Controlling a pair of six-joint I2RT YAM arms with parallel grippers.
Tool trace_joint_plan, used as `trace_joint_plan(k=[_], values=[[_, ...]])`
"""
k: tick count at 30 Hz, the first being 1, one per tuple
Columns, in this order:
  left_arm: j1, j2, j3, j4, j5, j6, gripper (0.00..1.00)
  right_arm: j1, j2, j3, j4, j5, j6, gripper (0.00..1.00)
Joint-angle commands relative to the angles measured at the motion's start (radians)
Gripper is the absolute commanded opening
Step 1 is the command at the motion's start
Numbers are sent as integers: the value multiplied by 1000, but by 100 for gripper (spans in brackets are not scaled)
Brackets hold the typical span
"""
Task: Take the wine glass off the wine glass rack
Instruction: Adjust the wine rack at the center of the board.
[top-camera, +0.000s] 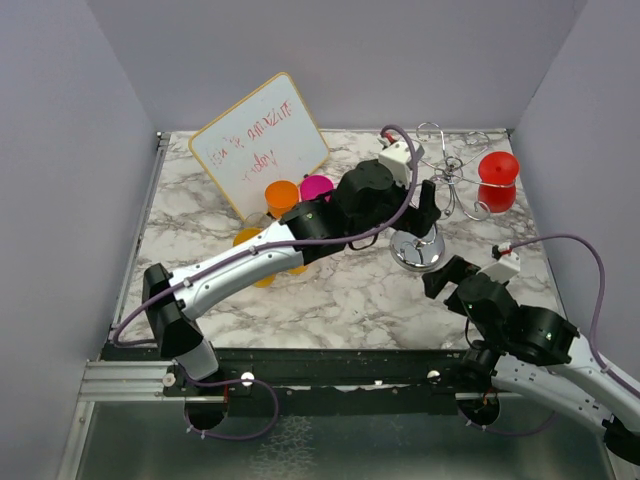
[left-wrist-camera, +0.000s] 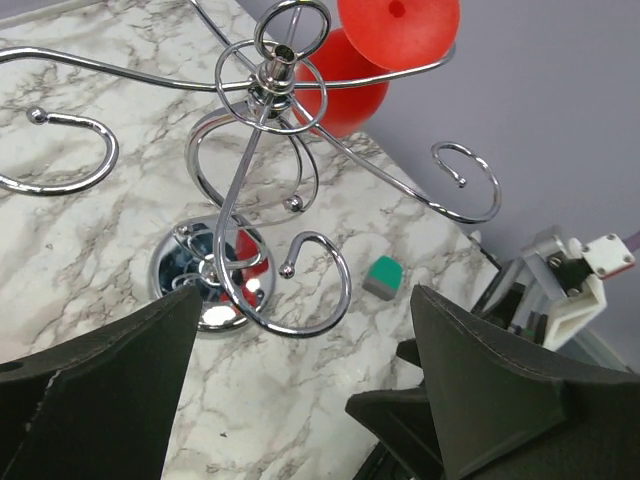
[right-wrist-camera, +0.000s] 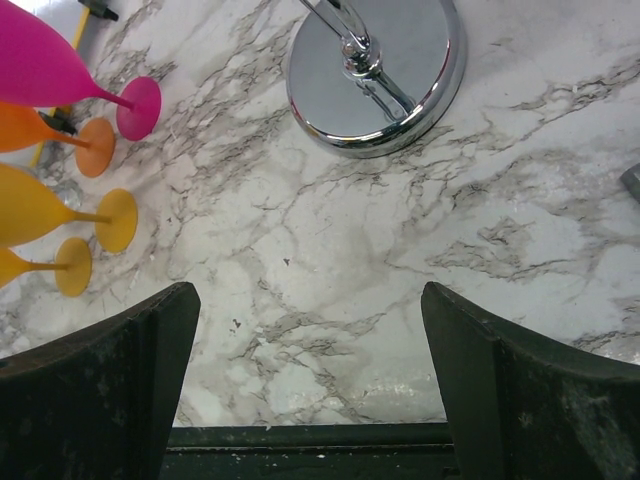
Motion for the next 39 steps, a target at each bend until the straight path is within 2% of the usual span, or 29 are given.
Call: trace_joint_plan(k=[1, 8, 17, 20, 22, 23, 28, 32, 35, 39], values=[[-36, 70, 86, -72, -155, 88, 87, 3, -19, 30, -34, 57, 21, 98], [-59, 156, 176, -112, -312, 156, 86, 3, -38, 51, -47, 58, 16, 98], [-58, 218, 230, -128, -383, 255, 72, 3, -32, 135, -118, 97, -15, 99], [-57, 228, 229, -130, -395, 285, 72, 2, -29, 144, -30, 46, -154, 100], [-54, 232, 228, -133, -406, 299, 71, 2, -19, 136, 163, -139, -425, 100], [-51, 232, 225, -133, -402, 301, 71, 2, -3, 147, 221, -225, -488, 100], [-36, 228, 210, -134, -385, 326, 69, 2, 73, 239, 252, -365, -594, 100], [-6, 212, 191, -129, -341, 348, 68, 3, 104, 265, 229, -284, -607, 100], [13, 213, 189, -127, -312, 385, 68, 3, 148, 267, 155, -193, -576, 100], [29, 224, 191, -120, -281, 444, 68, 2, 176, 219, 123, -147, -501, 100]])
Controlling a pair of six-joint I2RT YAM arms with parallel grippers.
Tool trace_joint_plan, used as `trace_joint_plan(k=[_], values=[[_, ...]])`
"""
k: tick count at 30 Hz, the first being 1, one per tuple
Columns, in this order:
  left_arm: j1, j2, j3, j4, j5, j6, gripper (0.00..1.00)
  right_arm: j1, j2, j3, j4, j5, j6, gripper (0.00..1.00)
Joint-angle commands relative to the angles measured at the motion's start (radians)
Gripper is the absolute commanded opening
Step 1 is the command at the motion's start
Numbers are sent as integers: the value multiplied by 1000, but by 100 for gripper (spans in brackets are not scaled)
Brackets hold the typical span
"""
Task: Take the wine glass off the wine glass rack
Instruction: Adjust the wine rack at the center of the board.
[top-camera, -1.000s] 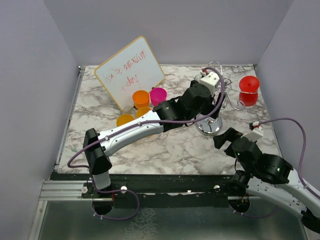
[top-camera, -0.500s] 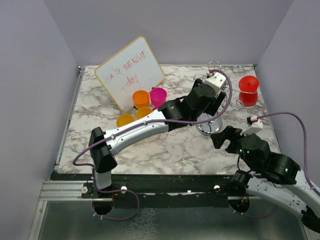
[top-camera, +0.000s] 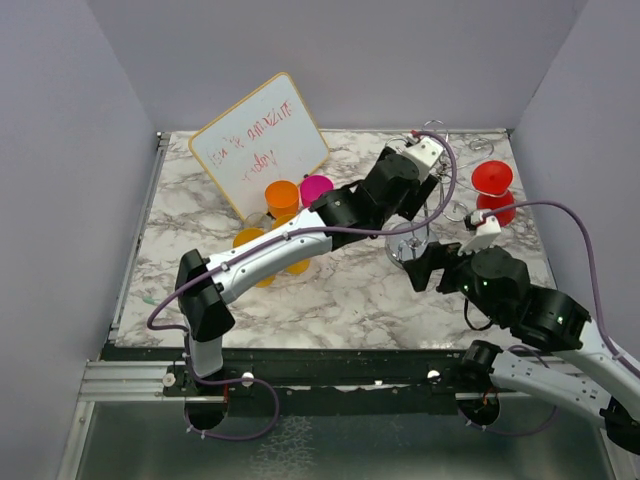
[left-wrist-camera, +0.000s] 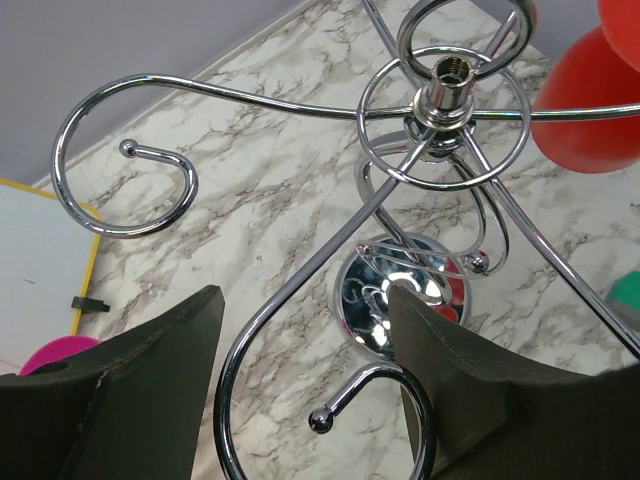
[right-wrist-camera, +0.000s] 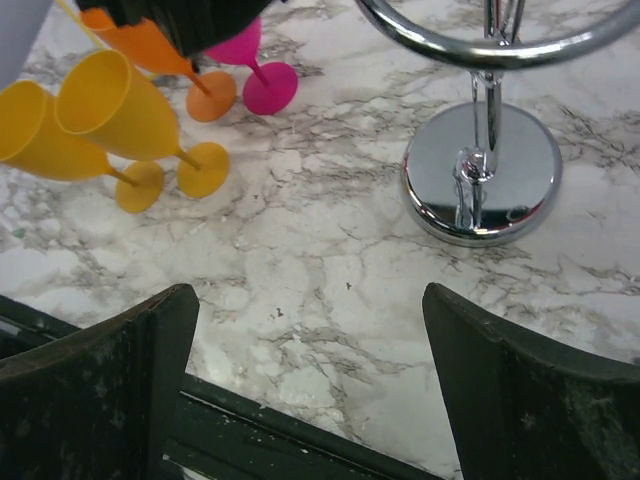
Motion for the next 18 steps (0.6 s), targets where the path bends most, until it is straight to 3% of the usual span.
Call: trace_joint_plan(k=[1, 10, 18], values=[[28, 11, -7, -3, 40, 101, 68, 2, 24, -57, -65, 105, 87, 100], [100, 18, -10, 15, 119, 127, 68, 2, -106, -304, 130, 207, 258, 93], [127, 28, 6, 15, 153, 127, 68, 1, -22, -482, 309, 227, 373, 77]])
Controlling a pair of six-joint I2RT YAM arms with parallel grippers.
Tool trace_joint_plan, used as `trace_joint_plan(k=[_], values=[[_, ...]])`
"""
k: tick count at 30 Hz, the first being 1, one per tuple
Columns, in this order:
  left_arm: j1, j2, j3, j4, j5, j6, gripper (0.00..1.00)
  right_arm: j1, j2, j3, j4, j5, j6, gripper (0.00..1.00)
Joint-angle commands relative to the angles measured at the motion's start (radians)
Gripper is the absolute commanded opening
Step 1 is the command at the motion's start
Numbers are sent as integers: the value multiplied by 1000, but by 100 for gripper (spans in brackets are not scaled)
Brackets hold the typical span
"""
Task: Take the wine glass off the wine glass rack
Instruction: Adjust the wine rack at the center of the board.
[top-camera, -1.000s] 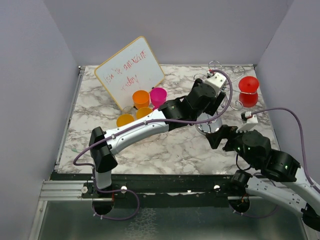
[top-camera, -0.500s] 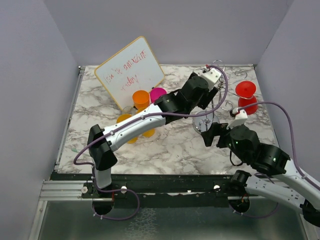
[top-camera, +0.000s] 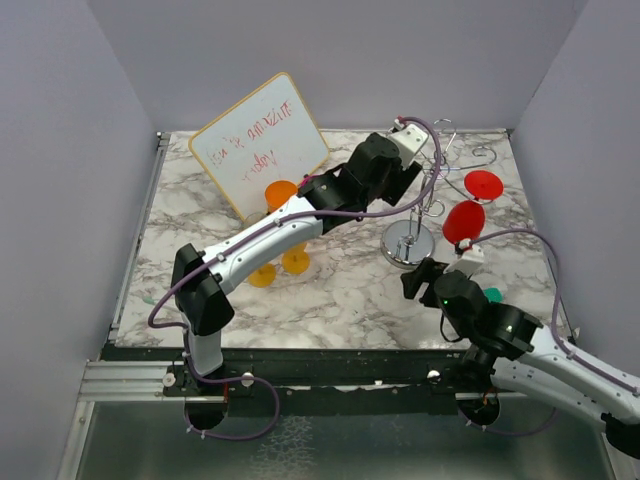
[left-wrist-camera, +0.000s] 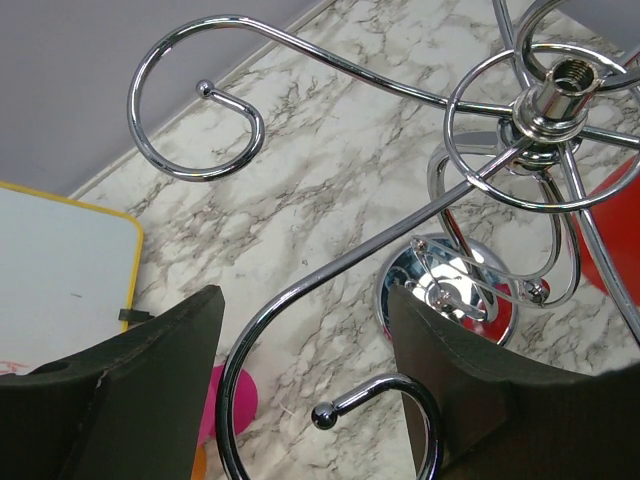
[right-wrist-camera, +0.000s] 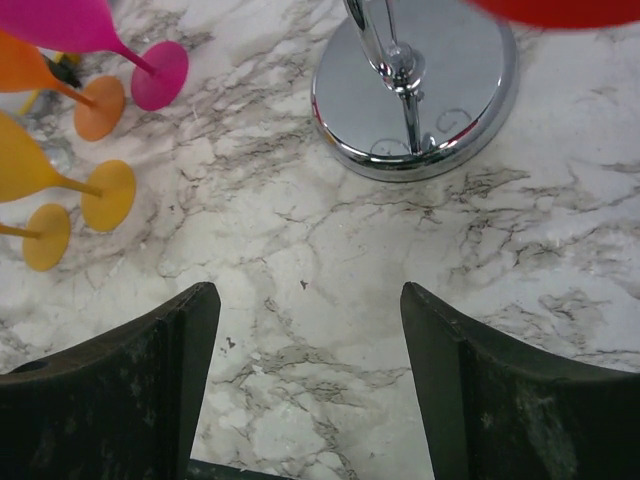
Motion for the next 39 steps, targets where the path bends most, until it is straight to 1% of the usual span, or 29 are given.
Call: trace_joint_plan(k=[1, 5, 7, 8, 10, 11, 14, 16, 17, 24, 27, 33, 39], values=[[12, 27, 12, 13, 43, 14, 68, 1, 69, -103, 175, 53, 100, 77], [24, 31, 21, 9, 51, 17, 68, -6, 107, -164, 278, 76, 148, 72], [31, 36, 28, 9, 59, 17, 68, -39, 113, -187, 328, 63, 135, 69], [35, 39, 33, 9, 63, 19, 68, -68, 118, -197, 359, 32, 118, 68], [39, 46, 43, 4, 68, 25, 68, -168, 143, -228, 448, -101, 86, 62], [40, 48, 47, 3, 67, 26, 68, -239, 168, -245, 492, -199, 82, 61], [45, 54, 57, -2, 74, 27, 68, -445, 265, -283, 631, -463, 80, 59], [48, 58, 63, -5, 82, 29, 68, -528, 337, -292, 721, -574, 77, 59], [51, 60, 66, -6, 82, 31, 68, -546, 371, -289, 753, -598, 80, 59], [74, 74, 85, -13, 108, 23, 69, -575, 585, -288, 966, -627, 151, 59], [88, 80, 101, -23, 131, 14, 70, -581, 666, -281, 1015, -589, 196, 59], [108, 89, 119, -40, 150, 8, 72, -586, 764, -307, 1161, -508, 257, 58], [111, 72, 105, -55, 165, -11, 81, -599, 888, -277, 1242, -474, 270, 58]])
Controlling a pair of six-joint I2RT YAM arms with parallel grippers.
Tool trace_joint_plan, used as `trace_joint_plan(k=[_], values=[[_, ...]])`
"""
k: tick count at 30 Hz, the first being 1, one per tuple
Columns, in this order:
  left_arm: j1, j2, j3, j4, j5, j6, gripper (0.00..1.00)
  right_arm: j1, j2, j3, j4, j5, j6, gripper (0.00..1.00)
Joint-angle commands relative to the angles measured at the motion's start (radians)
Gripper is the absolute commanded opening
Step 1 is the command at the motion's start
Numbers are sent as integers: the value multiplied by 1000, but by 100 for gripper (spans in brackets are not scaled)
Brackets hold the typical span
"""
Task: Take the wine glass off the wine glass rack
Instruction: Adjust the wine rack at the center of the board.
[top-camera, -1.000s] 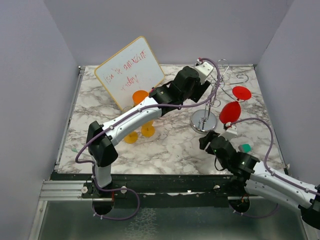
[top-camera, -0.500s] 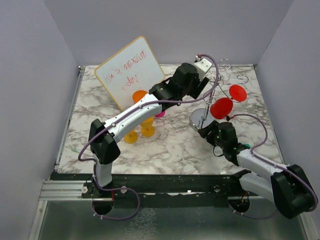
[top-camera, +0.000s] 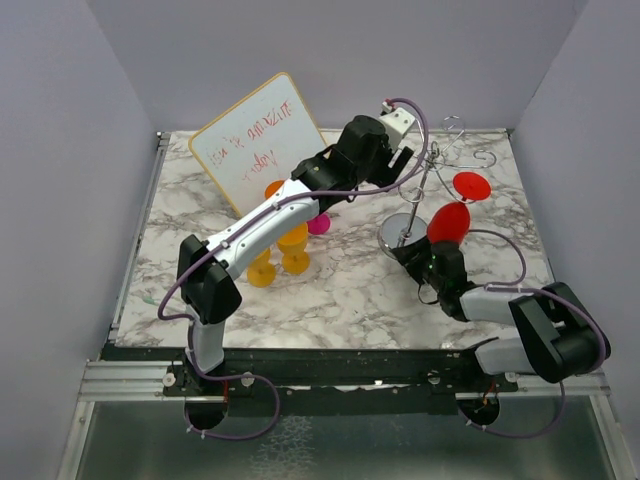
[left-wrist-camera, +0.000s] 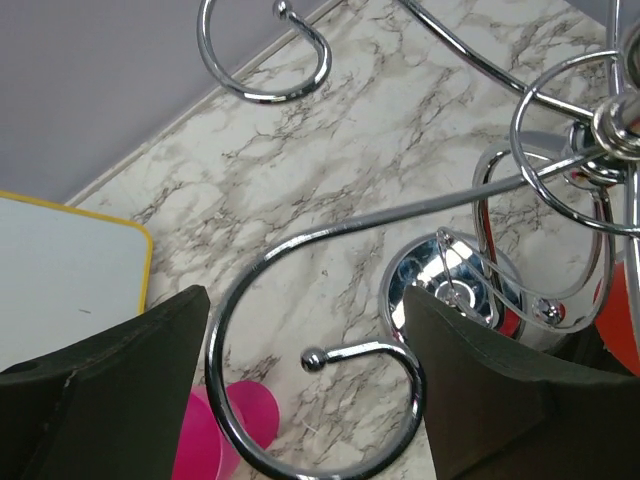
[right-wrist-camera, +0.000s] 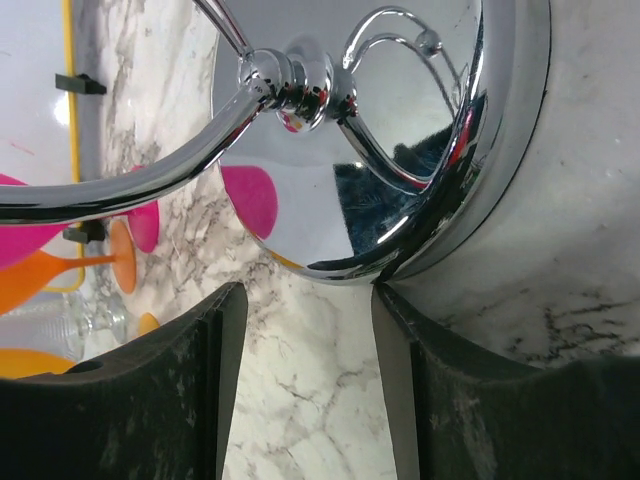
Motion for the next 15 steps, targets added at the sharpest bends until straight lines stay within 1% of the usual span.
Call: trace_joint_plan(k=[1, 6, 15], values=[[6, -6, 7, -31, 40, -24, 83, -19, 102, 17, 117, 83, 29, 58], [7, -50, -24, -43, 41, -44, 91, -40, 202, 60, 185, 59, 35, 58], [11, -148, -116, -54, -4, -59, 97, -83, 365, 189, 217, -16, 25, 57]])
